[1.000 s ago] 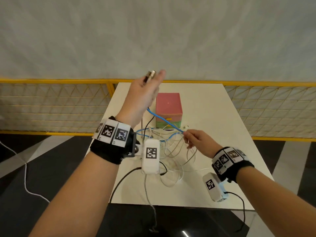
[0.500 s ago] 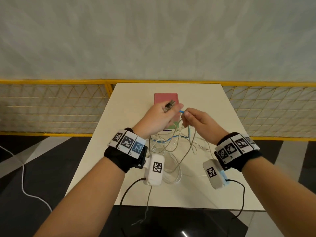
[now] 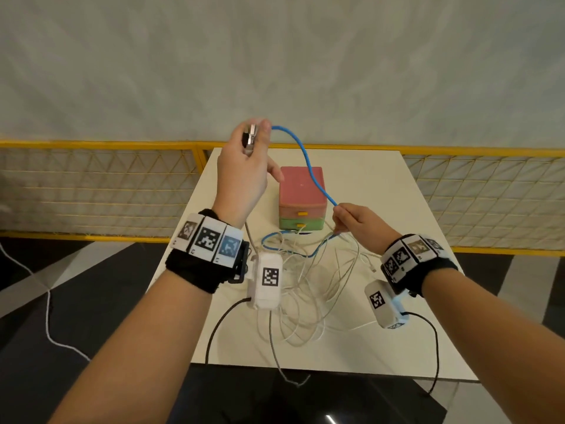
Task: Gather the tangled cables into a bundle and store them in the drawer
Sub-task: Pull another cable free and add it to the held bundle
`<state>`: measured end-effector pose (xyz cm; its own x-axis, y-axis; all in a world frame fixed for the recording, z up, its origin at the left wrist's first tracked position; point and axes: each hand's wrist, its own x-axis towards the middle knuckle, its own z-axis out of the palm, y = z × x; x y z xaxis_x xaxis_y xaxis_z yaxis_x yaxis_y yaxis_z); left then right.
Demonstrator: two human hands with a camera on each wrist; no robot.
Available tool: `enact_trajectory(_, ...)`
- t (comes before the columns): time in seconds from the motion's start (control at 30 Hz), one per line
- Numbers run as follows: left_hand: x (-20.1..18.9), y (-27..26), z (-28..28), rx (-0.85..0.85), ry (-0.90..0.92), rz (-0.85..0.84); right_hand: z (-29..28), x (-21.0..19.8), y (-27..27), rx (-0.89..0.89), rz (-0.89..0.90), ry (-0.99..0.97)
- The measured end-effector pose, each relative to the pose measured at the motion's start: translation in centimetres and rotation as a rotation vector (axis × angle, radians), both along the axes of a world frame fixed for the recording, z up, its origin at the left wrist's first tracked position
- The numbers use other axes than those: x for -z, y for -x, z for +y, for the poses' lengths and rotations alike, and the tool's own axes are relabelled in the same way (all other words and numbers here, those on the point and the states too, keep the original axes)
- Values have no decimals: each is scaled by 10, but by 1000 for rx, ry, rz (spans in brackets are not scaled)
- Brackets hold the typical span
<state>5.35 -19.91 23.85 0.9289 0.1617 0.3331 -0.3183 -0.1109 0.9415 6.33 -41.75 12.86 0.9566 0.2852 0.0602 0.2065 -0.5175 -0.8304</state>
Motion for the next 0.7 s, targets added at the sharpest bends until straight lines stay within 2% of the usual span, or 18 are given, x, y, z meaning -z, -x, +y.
enact_trajectory(0.07, 1, 5, -3, -13, 3, -83, 3, -10, 0, -2, -70, 68)
enact_trajectory(0.13, 4, 11, -10, 65, -61, -116, 8, -21, 0, -22, -131, 142)
enact_trajectory(0.3, 24, 6, -27, 333, -470, 147, 20, -54, -6, -84, -334, 130)
enact_trajectory(0.33, 29, 4, -27, 371, -502, 186, 19, -60, -8, -93, -383, 133)
enact_trajectory(0.4, 33, 3, -26, 394, -469, 210, 18, -67, -10, -117, -427, 148)
enact_trajectory(0.47, 28, 5, -28, 342, -415, 156, 17, -62, -10, -132, -377, 104)
enact_trajectory(0.6, 9, 5, -26, 200, -223, 3, 16, -30, -4, -106, -256, 11)
enact_trajectory(0.7, 1, 8, -23, 164, -177, -47, 17, -15, -3, -91, -209, 10)
